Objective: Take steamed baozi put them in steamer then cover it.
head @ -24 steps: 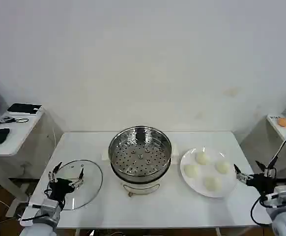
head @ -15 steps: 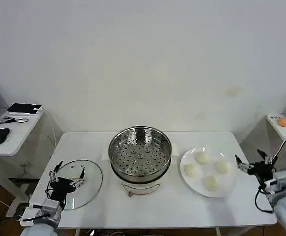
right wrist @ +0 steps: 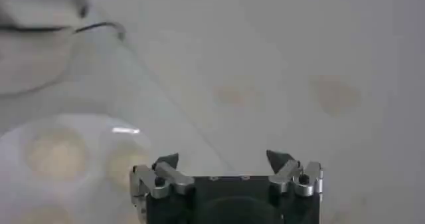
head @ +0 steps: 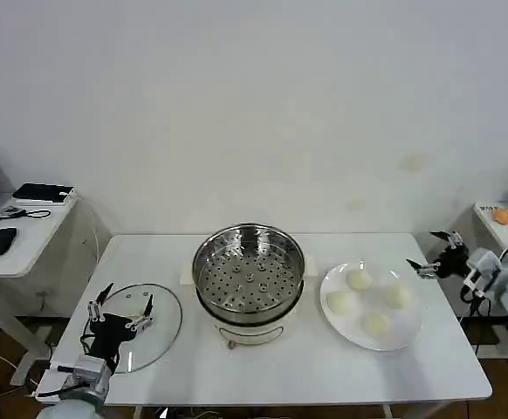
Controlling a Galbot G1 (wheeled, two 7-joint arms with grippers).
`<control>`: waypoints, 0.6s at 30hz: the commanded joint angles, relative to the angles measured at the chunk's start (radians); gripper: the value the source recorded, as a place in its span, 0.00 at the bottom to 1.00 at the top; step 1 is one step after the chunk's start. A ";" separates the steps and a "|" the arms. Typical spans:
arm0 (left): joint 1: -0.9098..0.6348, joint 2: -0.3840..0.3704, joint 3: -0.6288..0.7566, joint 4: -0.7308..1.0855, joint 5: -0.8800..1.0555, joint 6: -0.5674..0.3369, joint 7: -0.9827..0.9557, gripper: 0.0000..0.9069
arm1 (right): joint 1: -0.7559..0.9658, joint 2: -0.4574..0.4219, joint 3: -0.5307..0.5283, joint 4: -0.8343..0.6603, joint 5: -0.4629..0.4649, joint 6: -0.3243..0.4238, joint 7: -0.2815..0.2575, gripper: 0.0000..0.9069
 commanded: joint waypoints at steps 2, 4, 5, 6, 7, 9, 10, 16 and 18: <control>0.024 -0.017 -0.016 -0.029 -0.008 0.005 0.011 1.00 | 0.353 0.015 -0.275 -0.159 -0.240 0.074 -0.307 1.00; 0.029 -0.022 -0.023 -0.031 -0.011 0.006 0.011 1.00 | 0.427 0.061 -0.330 -0.198 -0.270 0.074 -0.315 1.00; 0.032 -0.027 -0.030 -0.033 -0.010 0.006 0.012 1.00 | 0.465 0.095 -0.361 -0.227 -0.311 0.073 -0.318 1.00; 0.033 -0.028 -0.032 -0.033 -0.010 0.006 0.011 1.00 | 0.490 0.126 -0.382 -0.247 -0.351 0.070 -0.330 1.00; 0.033 -0.028 -0.035 -0.033 -0.009 0.006 0.011 1.00 | 0.510 0.149 -0.400 -0.265 -0.378 0.075 -0.340 1.00; 0.033 -0.032 -0.043 -0.033 -0.010 0.006 0.007 1.00 | 0.548 0.201 -0.434 -0.305 -0.438 0.091 -0.399 1.00; 0.032 -0.037 -0.048 -0.036 -0.014 0.007 0.003 1.00 | 0.561 0.206 -0.440 -0.316 -0.450 0.096 -0.405 1.00; 0.038 -0.060 -0.069 -0.067 -0.038 0.026 -0.010 1.00 | 0.645 0.333 -0.524 -0.489 -0.490 0.196 -0.422 1.00; 0.039 -0.067 -0.077 -0.079 -0.068 0.040 -0.034 1.00 | 0.641 0.357 -0.529 -0.507 -0.531 0.203 -0.424 1.00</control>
